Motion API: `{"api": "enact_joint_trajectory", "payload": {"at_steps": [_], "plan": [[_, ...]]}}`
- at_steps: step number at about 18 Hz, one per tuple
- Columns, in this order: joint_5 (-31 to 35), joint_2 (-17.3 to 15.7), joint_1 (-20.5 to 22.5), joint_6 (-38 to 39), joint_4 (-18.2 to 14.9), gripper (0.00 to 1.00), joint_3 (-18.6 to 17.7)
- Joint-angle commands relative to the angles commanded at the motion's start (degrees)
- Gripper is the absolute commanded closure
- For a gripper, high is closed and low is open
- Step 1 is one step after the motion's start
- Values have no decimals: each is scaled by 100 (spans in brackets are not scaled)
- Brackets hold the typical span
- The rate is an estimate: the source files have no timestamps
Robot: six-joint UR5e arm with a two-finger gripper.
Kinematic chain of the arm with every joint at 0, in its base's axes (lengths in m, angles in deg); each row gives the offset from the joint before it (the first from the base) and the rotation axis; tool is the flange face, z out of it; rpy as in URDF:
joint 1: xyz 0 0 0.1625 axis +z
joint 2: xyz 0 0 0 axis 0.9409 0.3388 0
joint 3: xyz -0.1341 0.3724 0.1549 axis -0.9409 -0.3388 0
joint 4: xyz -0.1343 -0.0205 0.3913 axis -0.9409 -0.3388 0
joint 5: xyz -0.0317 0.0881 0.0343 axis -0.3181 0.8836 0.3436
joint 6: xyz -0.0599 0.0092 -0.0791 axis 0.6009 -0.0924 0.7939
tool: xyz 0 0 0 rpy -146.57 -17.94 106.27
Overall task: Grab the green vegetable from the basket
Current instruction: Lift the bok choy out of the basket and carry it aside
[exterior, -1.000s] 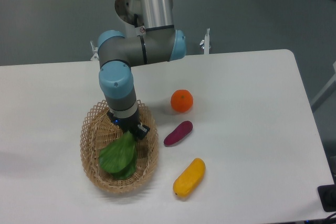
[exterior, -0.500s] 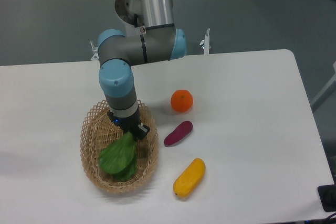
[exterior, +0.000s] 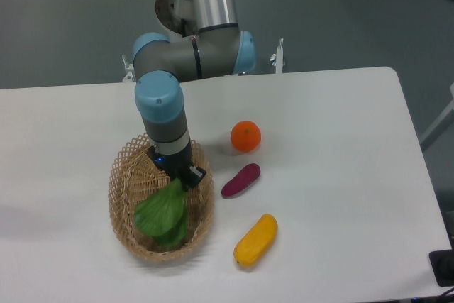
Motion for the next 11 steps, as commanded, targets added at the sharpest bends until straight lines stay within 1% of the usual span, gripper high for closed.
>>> {"api": "enact_joint_trajectory", "payload": {"at_steps": [4,9,11], "plan": [[-26,-193,281,-193,-53,61,184],[-377,-211,817,-509,-123,61,632],[-396,-220,1071,-851,-123,61,677]]}}
